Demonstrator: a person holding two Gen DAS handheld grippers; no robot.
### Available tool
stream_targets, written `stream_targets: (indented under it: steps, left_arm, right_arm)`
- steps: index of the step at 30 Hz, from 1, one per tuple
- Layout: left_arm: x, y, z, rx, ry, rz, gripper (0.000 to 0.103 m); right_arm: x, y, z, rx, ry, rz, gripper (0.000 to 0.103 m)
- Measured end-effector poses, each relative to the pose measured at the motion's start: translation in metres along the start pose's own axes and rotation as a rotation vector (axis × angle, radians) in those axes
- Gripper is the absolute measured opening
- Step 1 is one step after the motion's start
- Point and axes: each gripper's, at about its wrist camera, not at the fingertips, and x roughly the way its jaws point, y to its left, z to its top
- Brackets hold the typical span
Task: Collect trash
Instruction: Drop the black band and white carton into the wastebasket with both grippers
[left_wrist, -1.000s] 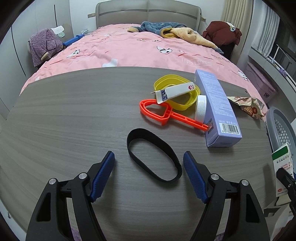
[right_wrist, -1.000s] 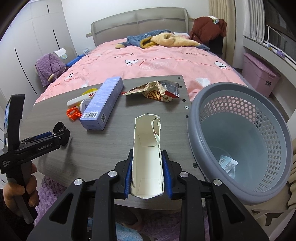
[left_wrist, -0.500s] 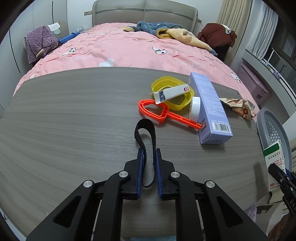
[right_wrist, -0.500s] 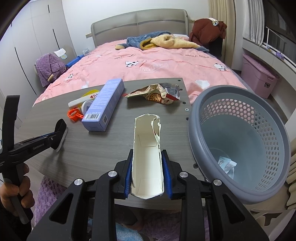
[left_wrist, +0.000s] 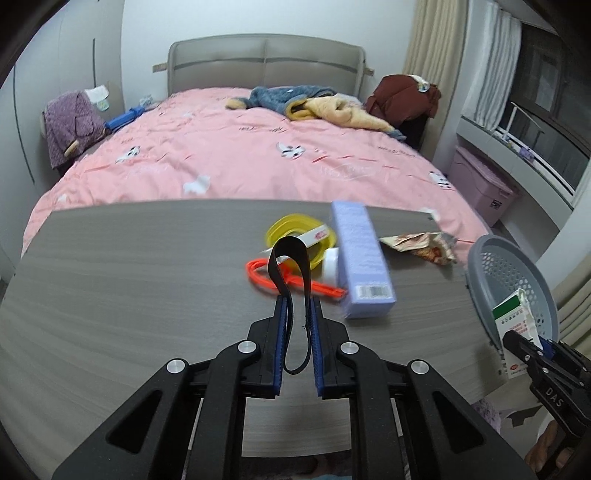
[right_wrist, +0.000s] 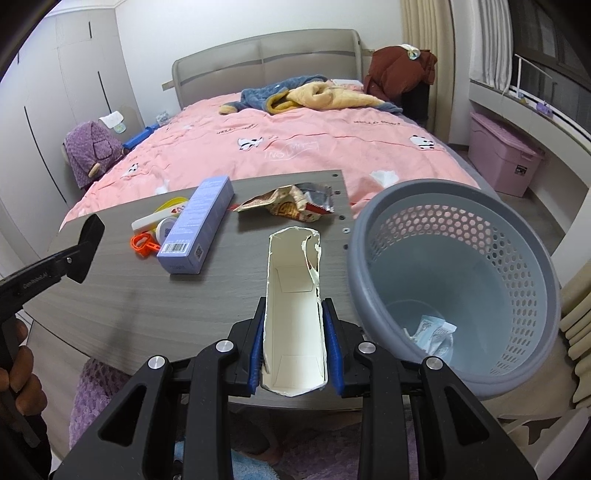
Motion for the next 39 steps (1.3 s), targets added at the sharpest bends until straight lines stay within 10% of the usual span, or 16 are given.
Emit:
stream_targets:
  steps: [16,39]
  left_arm:
    - [0.019,-0.137,0.023,0.230,0.028,-0.240,0.012]
    - [0.081,-0.279,0.015,0.438,0.167,-0.348,0.016]
  right_arm:
    - [-0.016,-0.092,0.005,0.148,-0.042,-0.123,0.028]
    - [0.002,-0.188,0.006,0.283,-0.012,-0.142,0.030]
